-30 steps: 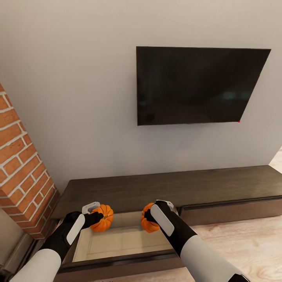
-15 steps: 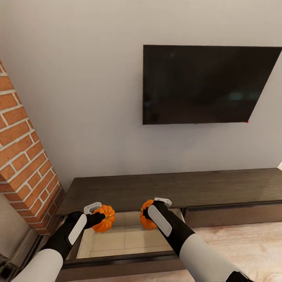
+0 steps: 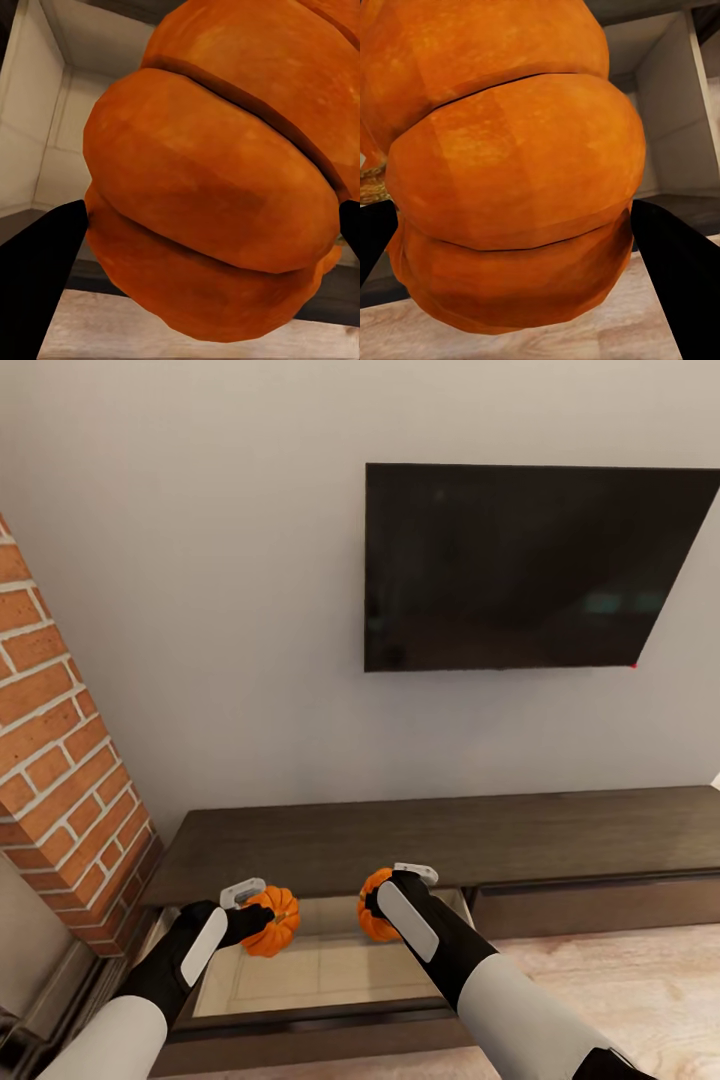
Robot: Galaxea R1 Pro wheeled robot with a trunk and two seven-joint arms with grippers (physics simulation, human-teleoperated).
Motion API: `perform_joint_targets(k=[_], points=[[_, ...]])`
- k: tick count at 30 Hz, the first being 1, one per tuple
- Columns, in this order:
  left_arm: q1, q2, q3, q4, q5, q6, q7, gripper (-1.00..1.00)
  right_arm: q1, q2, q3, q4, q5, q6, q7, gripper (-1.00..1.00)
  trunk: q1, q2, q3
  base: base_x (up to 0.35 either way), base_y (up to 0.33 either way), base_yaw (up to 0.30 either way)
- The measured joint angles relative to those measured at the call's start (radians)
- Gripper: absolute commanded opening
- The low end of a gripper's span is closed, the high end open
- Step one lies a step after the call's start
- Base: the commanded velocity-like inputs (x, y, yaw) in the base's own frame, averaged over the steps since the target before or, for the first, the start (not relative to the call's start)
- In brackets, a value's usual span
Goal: Place each of the two pumpkins and all three candles from the living room inside a cabinet in the living room (use any cabinet), then make sure every cabinet is closed, and position the cauldron so it is next to a table in the living room.
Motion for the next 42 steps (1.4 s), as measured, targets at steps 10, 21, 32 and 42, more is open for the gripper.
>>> perform_joint_targets(k=[10,21,32,42], points=[[0.000,0.000,0.000,0.002,0.000,-0.004,0.000,-1.00,0.000,0.000,0.000,0.001,0.001,0.001,0.000,-1.00,0.038,-0.070,-0.031,0.000,0.000,0.000],[0.000,-0.001,0.000,0.003,0.000,-0.006,0.000,-1.00,0.000,0.000,0.000,0.002,0.001,0.001,0.000,-1.00,0.080,-0.147,-0.066,0.000,0.000,0.000],[0.000,0.000,0.000,0.003,0.000,-0.006,0.000,-1.00,0.000,0.000,0.000,0.016,0.001,0.001,0.000,-1.00,0.123,-0.224,-0.100,0.000,0.000,0.000],[0.000,0.000,0.000,0.003,-0.001,-0.006,-0.001,-1.00,-0.001,0.000,0.000,0.019,0.001,0.000,0.000,-1.00,0.161,-0.294,-0.132,0.000,0.000,0.000]])
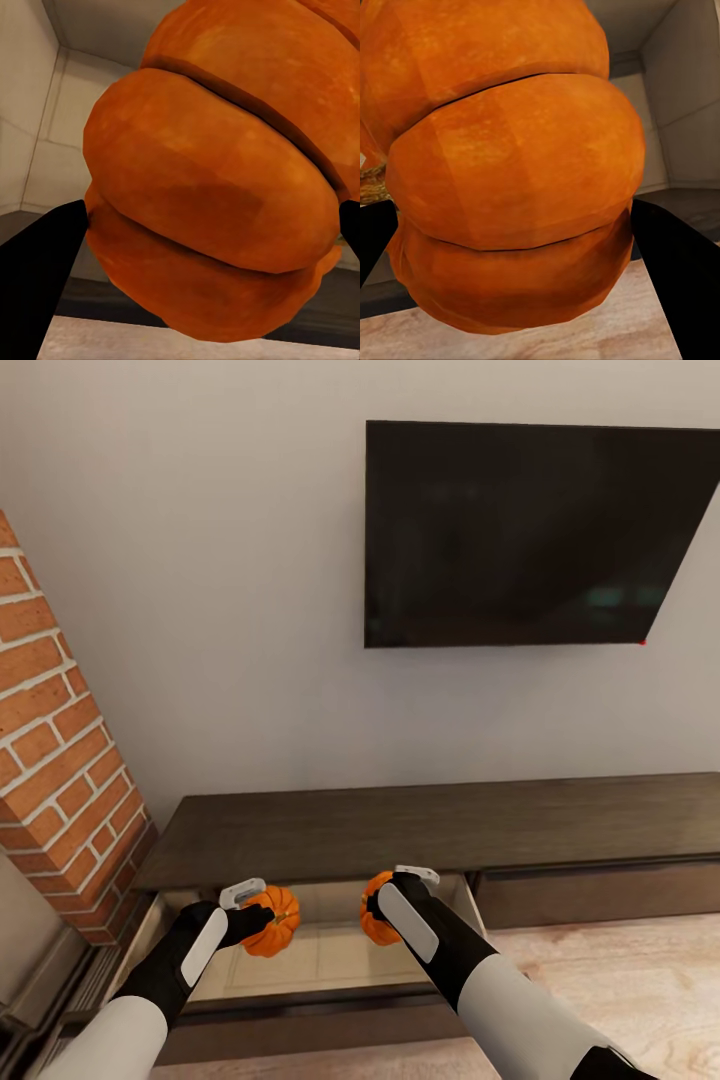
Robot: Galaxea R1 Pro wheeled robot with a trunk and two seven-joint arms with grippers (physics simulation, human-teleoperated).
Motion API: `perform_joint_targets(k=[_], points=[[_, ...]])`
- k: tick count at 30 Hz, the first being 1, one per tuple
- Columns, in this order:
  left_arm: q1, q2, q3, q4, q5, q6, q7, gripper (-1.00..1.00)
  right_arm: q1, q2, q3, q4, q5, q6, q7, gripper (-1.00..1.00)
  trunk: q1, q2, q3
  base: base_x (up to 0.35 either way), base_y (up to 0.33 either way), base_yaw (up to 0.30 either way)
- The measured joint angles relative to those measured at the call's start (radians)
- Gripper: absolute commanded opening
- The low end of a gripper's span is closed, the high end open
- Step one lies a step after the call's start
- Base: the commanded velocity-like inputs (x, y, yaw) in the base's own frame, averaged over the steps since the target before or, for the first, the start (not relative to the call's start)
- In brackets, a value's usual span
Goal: Place each of the two pumpkins and all three candles from the living room inside a cabinet in the living room (use any cabinet), then make sure every cabinet is closed, and position the cauldron so it is next to a table in the living room.
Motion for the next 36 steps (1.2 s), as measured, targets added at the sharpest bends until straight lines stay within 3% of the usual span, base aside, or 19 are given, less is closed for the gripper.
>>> perform_joint_targets(k=[36], points=[[0.000,-0.002,0.000,0.000,0.001,-0.002,-0.004,-1.00,0.001,0.000,0.000,-0.001,0.002,0.000,0.000,-1.00,0.138,-0.252,-0.113,0.000,0.000,0.000]])
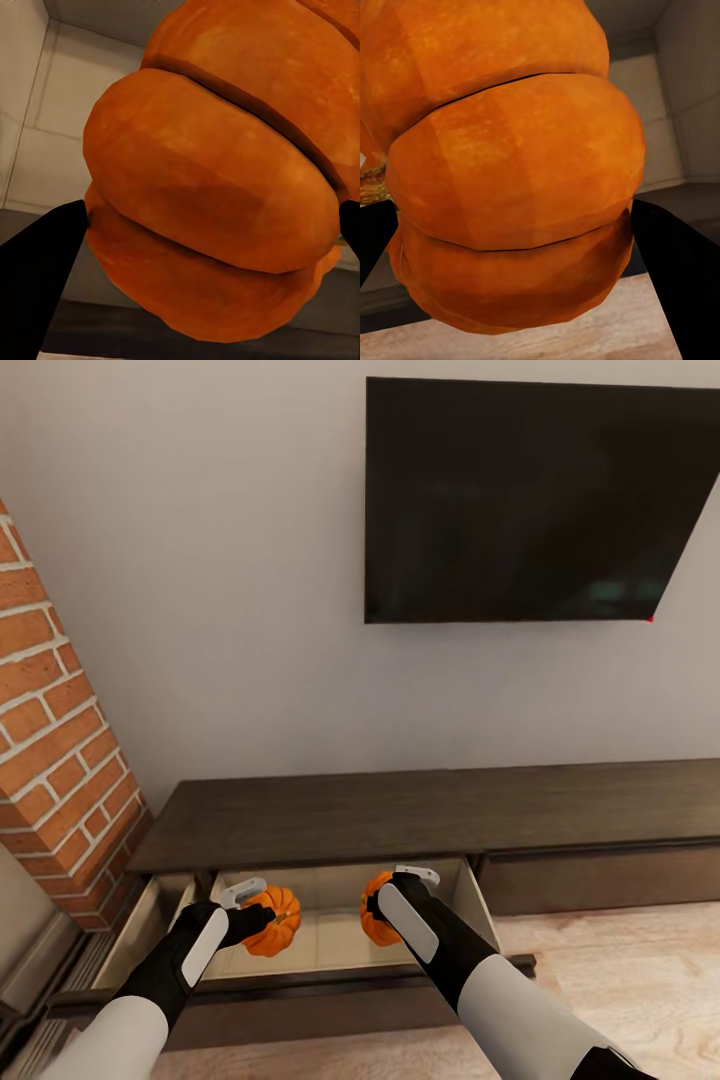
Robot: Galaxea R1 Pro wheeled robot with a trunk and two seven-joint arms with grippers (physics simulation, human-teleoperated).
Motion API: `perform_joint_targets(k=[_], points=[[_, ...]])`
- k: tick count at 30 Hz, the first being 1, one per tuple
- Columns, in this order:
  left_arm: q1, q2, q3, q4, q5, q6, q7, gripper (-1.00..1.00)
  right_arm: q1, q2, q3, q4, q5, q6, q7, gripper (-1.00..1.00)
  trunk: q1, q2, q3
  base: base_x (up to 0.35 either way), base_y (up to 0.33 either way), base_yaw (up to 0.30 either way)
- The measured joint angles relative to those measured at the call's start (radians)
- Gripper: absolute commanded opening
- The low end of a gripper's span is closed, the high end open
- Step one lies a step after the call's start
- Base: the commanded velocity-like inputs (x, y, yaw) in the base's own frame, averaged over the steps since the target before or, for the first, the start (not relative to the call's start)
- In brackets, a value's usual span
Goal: Place each of the two pumpkins and all three candles from the living room inside a cabinet in the living room (use any cabinet), then make sure every cabinet is closed, and position the cauldron so it is next to a table in the living room.
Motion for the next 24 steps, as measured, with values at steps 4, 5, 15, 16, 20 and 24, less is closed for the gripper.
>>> perform_joint_targets(k=[4,5,15,16,20,24], points=[[0.000,0.000,0.001,0.000,0.000,0.000,0.000,-1.00,0.000,0.000,0.000,0.000,0.001,0.000,0.000,-1.00,0.004,-0.007,-0.003,0.000,0.000,0.000],[0.000,0.000,0.002,0.000,0.000,0.000,0.000,-1.00,0.000,0.000,0.000,0.000,0.001,0.000,0.000,-1.00,0.004,-0.007,-0.003,0.000,0.000,0.000],[0.000,0.000,0.003,0.000,0.000,0.003,0.002,-1.00,0.000,0.000,0.000,0.000,0.000,0.000,0.000,-1.00,0.004,-0.007,-0.003,0.134,0.000,0.000],[0.000,0.000,0.003,0.000,0.001,0.003,0.002,-1.00,0.000,0.000,0.000,0.000,0.000,-0.001,0.000,-1.00,0.004,-0.007,-0.003,0.099,0.000,0.000],[0.000,0.000,0.004,0.000,0.000,0.004,-0.001,-1.00,0.000,0.000,0.000,0.000,0.000,-0.001,0.000,-1.00,0.004,-0.007,-0.003,0.033,0.000,0.000],[0.000,0.000,0.006,0.000,-0.001,0.004,-0.003,-1.00,0.000,0.000,0.000,0.000,0.000,0.000,0.000,-1.00,0.008,-0.014,-0.006,0.005,0.000,0.000]])
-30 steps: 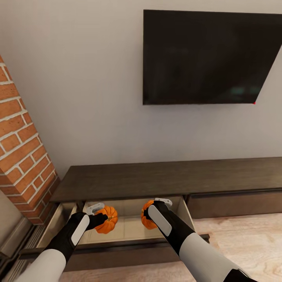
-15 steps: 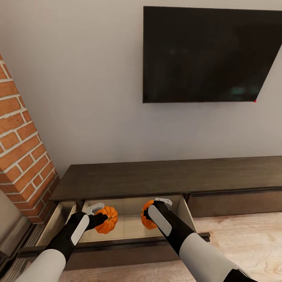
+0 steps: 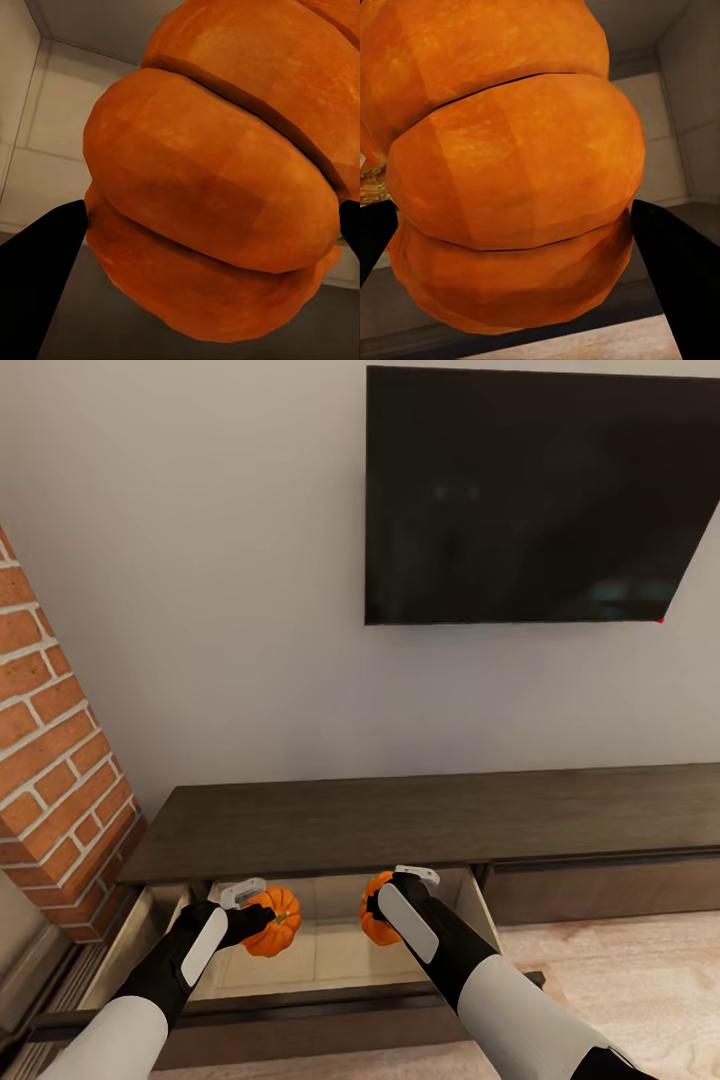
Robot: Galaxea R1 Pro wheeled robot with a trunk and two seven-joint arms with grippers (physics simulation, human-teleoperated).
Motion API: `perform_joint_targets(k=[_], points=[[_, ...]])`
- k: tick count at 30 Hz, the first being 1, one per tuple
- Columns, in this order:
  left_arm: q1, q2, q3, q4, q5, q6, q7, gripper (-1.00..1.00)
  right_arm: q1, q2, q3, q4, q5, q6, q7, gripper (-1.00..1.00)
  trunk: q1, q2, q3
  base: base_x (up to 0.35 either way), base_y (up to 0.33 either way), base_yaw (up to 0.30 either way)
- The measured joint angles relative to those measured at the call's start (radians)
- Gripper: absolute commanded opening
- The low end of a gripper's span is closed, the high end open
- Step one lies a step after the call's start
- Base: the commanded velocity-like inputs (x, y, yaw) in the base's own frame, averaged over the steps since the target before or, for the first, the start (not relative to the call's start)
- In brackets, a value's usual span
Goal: Place each of the two pumpkins and all three candles from the living room inside a cabinet in the living room (use any cabinet), then make sure every cabinet is closed, and position the cauldron so it is next to a table in the living room.
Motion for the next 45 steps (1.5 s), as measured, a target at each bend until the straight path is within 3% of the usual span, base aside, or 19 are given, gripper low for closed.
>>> perform_joint_targets(k=[8,28,34,45], points=[[0.000,0.000,0.000,0.000,0.001,-0.001,-0.001,-1.00,0.000,0.000,0.000,0.000,-0.001,-0.001,0.000,-1.00,0.000,0.000,0.000,0.000,0.000,0.000],[0.000,0.000,0.000,0.000,0.001,-0.003,0.000,-1.00,0.000,0.000,0.004,-0.014,-0.003,-0.029,0.003,-1.00,0.077,-0.140,-0.063,0.000,0.000,0.000],[0.000,0.000,0.000,0.000,0.001,-0.003,0.000,-1.00,0.000,0.000,0.006,-0.014,-0.004,-0.034,0.081,-1.00,0.100,-0.182,-0.081,0.000,0.000,0.000],[0.000,0.000,0.000,0.000,0.001,-0.004,0.002,-1.00,0.000,0.000,0.006,-0.013,0.001,-0.032,0.095,-1.00,0.142,-0.259,-0.116,0.000,0.000,0.000]])
